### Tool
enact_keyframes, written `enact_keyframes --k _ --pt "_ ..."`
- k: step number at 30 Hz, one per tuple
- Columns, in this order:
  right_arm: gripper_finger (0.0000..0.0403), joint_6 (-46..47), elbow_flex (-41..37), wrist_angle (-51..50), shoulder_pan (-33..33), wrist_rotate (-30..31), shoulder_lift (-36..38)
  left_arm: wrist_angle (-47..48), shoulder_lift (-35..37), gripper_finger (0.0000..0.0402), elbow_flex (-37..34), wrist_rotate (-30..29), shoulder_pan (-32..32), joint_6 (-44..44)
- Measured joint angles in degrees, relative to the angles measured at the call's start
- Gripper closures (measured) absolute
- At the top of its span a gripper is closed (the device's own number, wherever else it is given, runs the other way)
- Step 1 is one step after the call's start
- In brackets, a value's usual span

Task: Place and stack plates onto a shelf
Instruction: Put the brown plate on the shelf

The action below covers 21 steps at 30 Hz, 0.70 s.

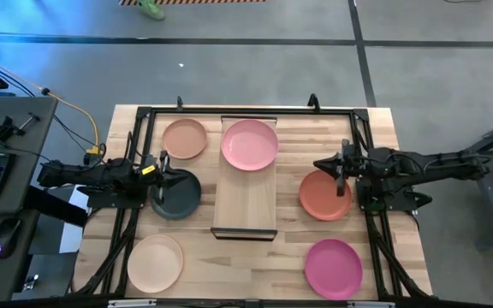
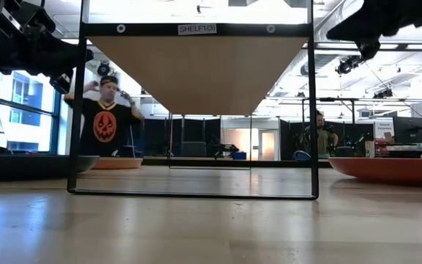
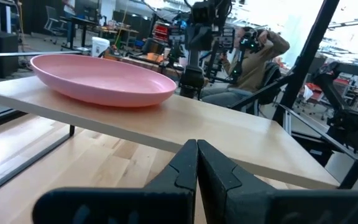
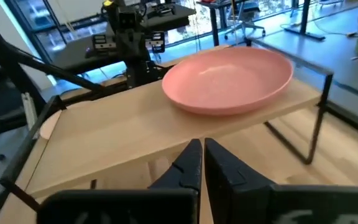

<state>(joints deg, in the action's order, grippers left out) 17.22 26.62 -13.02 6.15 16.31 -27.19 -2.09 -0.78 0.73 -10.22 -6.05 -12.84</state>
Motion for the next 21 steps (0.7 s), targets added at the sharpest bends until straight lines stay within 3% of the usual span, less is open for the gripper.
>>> enact_keyframes --k 7,16,18,21 --pt "0.0402 2.14 -10.01 18.65 -0.02 -0.46 1.91 0.02 -0.01 0.0401 -0.01 -0.02 0.0 -0.2" --pt "0.0403 0.75 -10.68 21.48 -0.02 -0.45 1.79 -2.15 -0.02 0.0401 -0.02 -0.85 0.0 -3.29" --pt "0.0403 0.75 -10.68 21.59 -0.02 -0.45 1.79 -7.75 -0.02 0.0401 -0.02 -5.23 -0.01 -8.48" --pt "0.0403 0.75 -10.68 21.57 -0.04 -0.43 1.78 -19.25 -0.07 0.0401 0.13 -16.66 0.03 -16.36"
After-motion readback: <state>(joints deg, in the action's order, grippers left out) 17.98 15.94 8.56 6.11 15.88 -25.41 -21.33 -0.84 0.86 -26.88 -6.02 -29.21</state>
